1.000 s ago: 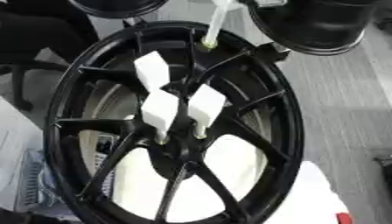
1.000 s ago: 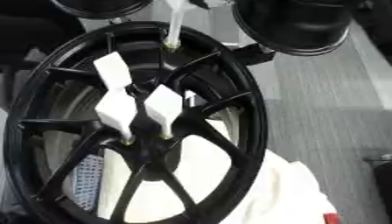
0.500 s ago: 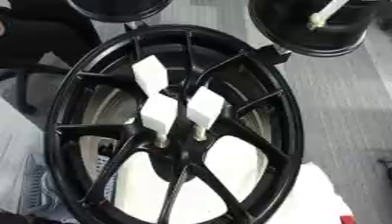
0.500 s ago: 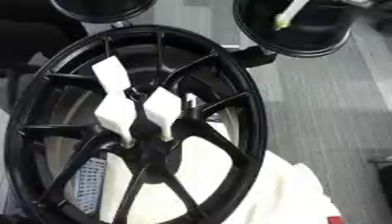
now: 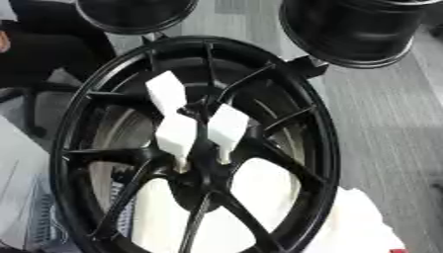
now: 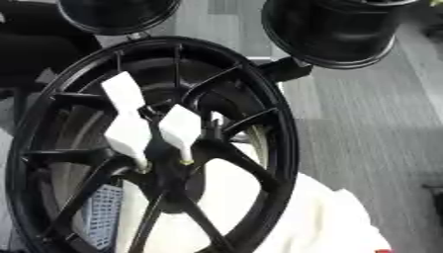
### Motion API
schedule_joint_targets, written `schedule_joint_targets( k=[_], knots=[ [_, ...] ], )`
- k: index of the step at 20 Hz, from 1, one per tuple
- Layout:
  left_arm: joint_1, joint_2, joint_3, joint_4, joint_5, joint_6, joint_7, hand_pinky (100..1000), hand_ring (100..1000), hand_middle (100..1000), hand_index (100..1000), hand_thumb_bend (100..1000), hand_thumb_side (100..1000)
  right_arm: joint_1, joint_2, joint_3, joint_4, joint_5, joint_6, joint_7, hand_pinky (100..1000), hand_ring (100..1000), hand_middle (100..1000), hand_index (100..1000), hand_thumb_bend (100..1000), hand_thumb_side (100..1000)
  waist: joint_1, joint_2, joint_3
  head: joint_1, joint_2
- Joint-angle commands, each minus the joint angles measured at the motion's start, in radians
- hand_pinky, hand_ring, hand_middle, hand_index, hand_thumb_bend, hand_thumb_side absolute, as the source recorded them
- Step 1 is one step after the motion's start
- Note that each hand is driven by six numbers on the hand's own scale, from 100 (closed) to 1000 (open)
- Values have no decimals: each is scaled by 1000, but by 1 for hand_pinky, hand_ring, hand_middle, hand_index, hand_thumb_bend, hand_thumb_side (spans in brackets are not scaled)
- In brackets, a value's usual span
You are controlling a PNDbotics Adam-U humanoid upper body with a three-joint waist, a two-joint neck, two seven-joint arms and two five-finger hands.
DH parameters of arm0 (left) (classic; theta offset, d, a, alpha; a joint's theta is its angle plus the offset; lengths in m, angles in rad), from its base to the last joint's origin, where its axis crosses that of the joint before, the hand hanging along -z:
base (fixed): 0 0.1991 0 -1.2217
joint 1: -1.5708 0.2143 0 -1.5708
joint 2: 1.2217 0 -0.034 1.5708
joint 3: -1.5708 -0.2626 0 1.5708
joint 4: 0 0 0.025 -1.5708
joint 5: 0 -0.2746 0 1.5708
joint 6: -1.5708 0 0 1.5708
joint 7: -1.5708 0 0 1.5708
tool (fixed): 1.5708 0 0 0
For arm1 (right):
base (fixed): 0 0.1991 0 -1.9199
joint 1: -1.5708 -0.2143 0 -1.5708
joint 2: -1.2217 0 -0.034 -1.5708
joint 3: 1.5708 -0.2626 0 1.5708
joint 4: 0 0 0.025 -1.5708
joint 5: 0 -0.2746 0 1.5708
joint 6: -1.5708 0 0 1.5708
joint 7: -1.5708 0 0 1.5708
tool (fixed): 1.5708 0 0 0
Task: Pull the pin out of the wheel hub.
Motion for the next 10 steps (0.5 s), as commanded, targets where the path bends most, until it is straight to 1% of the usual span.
schedule_joint_targets(
  k=[1,2,4,7,10],
  knots=[
    [-3,27,10,-13,-5,2,-2,774,778,741,877,630,342,-19,-32,-10,-10,39,12,2,920,917,870,863,100,100,0,-21,-2,-4,-5],
    [-2,27,10,-13,-4,2,-2,773,778,741,877,631,342,-19,-33,-11,-1,63,21,10,924,924,870,862,181,100,0,-21,-1,-6,-4],
    [-1,27,9,-12,-3,3,-2,773,778,742,877,631,342,-18,-33,-19,18,118,41,9,924,924,864,862,236,100,-1,-20,-1,-8,-1],
    [-1,26,9,-11,-3,3,-3,773,778,742,877,630,343,-18,-29,-21,32,175,62,-2,925,927,866,861,248,100,1,-20,0,-9,0],
    [-1,25,9,-12,-3,4,-4,773,779,743,877,631,344,-22,-25,-21,30,191,71,-4,923,923,865,860,225,100,3,-21,-1,-11,0]
  ],
)
